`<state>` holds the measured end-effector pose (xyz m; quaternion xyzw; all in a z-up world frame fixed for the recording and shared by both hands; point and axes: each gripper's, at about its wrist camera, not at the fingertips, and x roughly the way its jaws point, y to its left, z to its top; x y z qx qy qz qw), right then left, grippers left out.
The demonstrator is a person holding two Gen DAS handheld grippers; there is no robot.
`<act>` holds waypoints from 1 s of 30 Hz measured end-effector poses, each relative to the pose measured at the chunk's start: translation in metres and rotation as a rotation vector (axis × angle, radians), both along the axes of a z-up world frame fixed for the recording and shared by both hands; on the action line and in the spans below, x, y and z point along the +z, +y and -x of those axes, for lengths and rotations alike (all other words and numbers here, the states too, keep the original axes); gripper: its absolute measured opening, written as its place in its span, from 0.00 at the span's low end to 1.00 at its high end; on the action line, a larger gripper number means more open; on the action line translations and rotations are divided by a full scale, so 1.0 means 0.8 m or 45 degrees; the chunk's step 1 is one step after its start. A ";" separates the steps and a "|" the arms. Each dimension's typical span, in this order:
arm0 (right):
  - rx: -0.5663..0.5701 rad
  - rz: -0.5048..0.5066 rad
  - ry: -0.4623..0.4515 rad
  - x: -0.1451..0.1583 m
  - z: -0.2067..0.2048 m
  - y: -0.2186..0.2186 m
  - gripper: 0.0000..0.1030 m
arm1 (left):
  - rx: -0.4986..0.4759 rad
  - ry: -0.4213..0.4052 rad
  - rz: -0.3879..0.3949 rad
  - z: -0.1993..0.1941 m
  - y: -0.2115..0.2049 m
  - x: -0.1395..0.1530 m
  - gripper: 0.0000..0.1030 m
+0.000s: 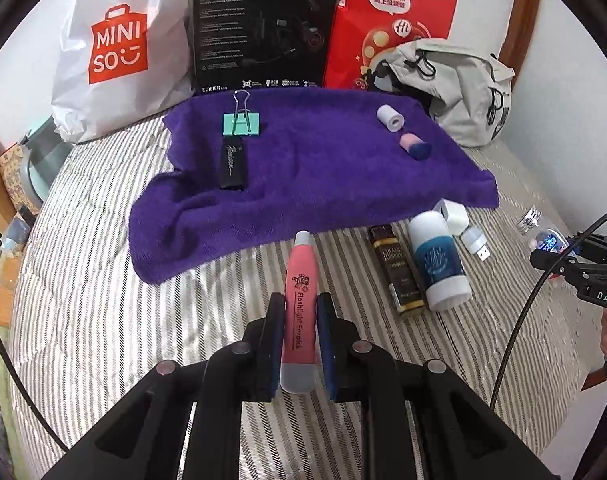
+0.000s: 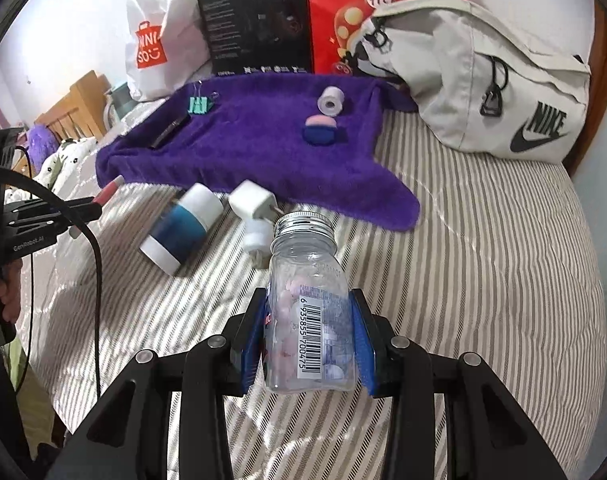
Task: Organize rigid objects
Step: 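Carry the highlighter and pill bottle onto the towel and open both tools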
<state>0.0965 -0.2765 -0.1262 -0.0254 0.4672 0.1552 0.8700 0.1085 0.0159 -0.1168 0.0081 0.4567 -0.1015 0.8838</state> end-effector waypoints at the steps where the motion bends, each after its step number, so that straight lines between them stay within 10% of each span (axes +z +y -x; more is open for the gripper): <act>1: 0.006 -0.004 -0.001 0.002 -0.003 0.001 0.39 | 0.001 -0.003 0.008 -0.001 0.001 0.003 0.15; 30: 0.186 -0.013 -0.037 0.027 -0.181 0.061 0.39 | 0.020 0.001 0.069 -0.163 0.003 0.007 0.15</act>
